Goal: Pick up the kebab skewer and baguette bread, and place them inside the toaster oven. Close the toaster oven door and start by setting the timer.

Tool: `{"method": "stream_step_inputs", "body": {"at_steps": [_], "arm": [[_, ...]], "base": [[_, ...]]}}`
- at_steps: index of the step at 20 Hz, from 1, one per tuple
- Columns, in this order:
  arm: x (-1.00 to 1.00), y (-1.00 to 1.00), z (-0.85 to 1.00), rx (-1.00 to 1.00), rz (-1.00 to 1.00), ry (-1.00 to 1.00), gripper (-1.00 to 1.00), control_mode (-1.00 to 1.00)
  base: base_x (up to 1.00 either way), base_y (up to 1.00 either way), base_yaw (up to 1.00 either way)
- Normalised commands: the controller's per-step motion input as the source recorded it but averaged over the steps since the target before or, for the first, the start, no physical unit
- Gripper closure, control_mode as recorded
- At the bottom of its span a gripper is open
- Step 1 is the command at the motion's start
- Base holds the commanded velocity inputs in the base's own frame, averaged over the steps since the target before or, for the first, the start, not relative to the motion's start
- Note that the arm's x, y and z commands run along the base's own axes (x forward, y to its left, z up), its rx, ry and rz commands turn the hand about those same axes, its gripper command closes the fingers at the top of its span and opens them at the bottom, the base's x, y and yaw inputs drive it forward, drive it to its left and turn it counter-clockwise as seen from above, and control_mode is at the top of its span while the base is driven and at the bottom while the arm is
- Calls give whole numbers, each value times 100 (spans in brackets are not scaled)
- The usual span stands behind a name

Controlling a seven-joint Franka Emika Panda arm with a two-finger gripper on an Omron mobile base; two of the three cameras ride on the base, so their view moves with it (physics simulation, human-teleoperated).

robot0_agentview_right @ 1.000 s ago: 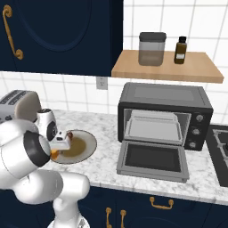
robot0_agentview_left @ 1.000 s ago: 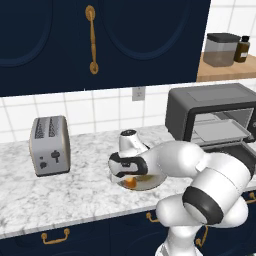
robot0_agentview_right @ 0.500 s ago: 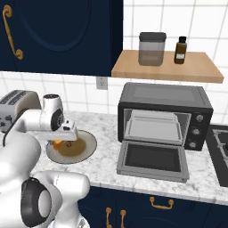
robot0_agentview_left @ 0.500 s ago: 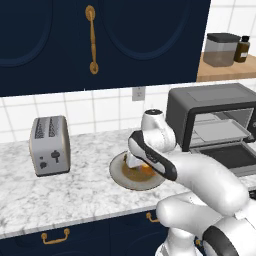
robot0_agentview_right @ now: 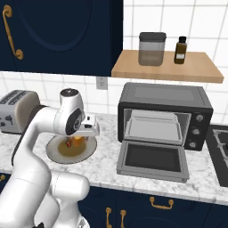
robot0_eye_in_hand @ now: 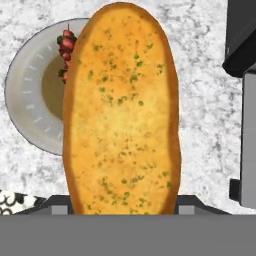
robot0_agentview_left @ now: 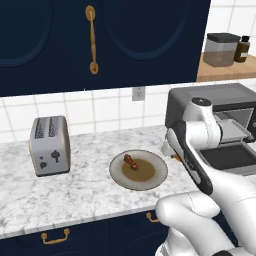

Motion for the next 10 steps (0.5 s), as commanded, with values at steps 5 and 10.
{"method": "stream_step_inputs", "body": {"at_steps": [5, 10], "arm": [[0, -99, 25, 0, -1, -12, 100, -100], [0, -92, 19, 0, -1, -11, 100, -100]], "base": [[0, 0, 0], [0, 0, 0]]}}
